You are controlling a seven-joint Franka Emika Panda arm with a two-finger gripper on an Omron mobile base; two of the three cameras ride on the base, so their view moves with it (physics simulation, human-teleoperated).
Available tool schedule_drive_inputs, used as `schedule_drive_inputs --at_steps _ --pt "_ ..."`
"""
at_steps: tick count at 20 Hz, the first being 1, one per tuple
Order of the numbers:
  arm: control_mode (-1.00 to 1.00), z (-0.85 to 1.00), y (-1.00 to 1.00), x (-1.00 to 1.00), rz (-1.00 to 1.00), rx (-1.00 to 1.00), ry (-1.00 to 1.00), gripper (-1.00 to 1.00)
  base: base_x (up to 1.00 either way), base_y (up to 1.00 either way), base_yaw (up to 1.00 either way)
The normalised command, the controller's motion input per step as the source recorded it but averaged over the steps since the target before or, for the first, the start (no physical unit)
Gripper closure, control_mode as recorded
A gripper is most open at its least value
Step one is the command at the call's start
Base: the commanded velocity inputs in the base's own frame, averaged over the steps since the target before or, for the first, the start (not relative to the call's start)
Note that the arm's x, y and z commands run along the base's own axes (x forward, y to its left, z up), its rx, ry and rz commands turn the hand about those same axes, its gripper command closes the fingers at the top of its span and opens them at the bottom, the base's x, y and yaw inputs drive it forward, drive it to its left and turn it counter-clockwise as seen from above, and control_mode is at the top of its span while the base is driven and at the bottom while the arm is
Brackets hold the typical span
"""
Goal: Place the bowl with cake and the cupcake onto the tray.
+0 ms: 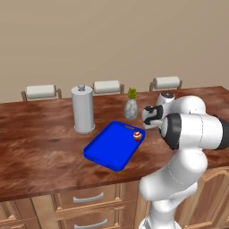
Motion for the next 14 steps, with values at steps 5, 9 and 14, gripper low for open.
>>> schedule_drive_inputs --at_steps 5,9,14 --pt "-1.00 0.00 -0.11 0.00 0.02 0.00 0.00 1.00 0.00 0.00 0.00" --pt "-1.00 -0.03 -0.22 0.00 0.02 0.00 0.00 1.00 0.00 0.00 0.00" --pt "-1.00 -0.02 -0.17 0.00 0.02 0.00 0.00 1.00 0.00 0.00 0.00"
